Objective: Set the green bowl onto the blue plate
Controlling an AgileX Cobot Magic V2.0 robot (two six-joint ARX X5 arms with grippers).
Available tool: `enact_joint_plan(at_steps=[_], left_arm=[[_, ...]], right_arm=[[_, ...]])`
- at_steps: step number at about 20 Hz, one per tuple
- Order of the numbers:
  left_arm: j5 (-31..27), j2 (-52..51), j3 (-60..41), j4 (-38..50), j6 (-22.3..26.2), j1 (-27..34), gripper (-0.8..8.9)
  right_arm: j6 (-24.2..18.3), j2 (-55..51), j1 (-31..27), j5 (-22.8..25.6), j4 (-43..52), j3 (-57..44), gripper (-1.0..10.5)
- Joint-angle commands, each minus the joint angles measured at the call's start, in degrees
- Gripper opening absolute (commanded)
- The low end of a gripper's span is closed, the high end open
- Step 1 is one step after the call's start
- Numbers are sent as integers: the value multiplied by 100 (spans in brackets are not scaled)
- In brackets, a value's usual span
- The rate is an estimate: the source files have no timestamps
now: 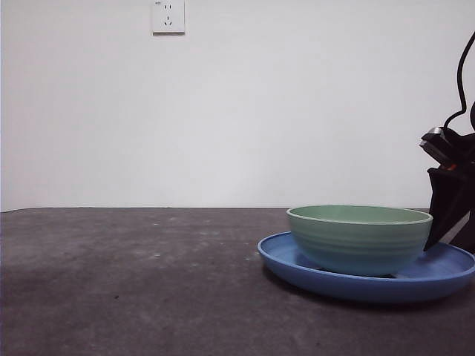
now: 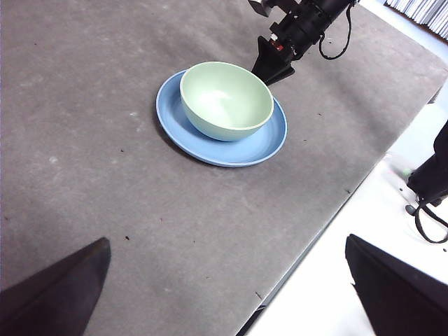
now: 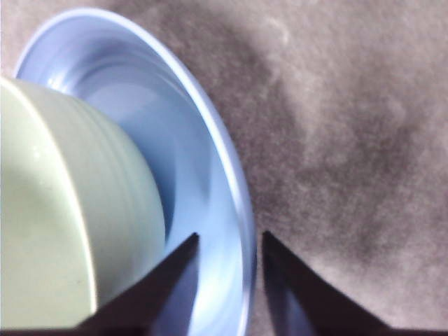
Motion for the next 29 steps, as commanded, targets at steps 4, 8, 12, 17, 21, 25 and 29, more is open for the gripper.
enact_joint_plan(at_steps=[4, 8, 12, 17, 21, 25, 29], left_arm=[[31, 4, 42, 28, -17, -22, 626], [31, 4, 42, 28, -15, -22, 626], [31, 4, 42, 26, -15, -22, 626], [31, 4, 42, 26, -15, -22, 626], [31, 4, 42, 28, -15, -22, 626], [31, 4, 42, 31, -15, -22, 626], [31, 4, 42, 28, -15, -22, 626]], right_arm=[[-77, 92, 20, 151, -50, 92, 11], [-17, 90, 146, 450, -26, 109, 11], [70, 85, 254, 450, -269, 398, 11], [221, 83, 654, 452, -579, 911, 11], [634, 85, 1220, 457, -424, 1121, 11], [1198, 96, 1945, 739, 85, 1130, 11], [1561, 284, 2492, 785, 468, 1130, 11]])
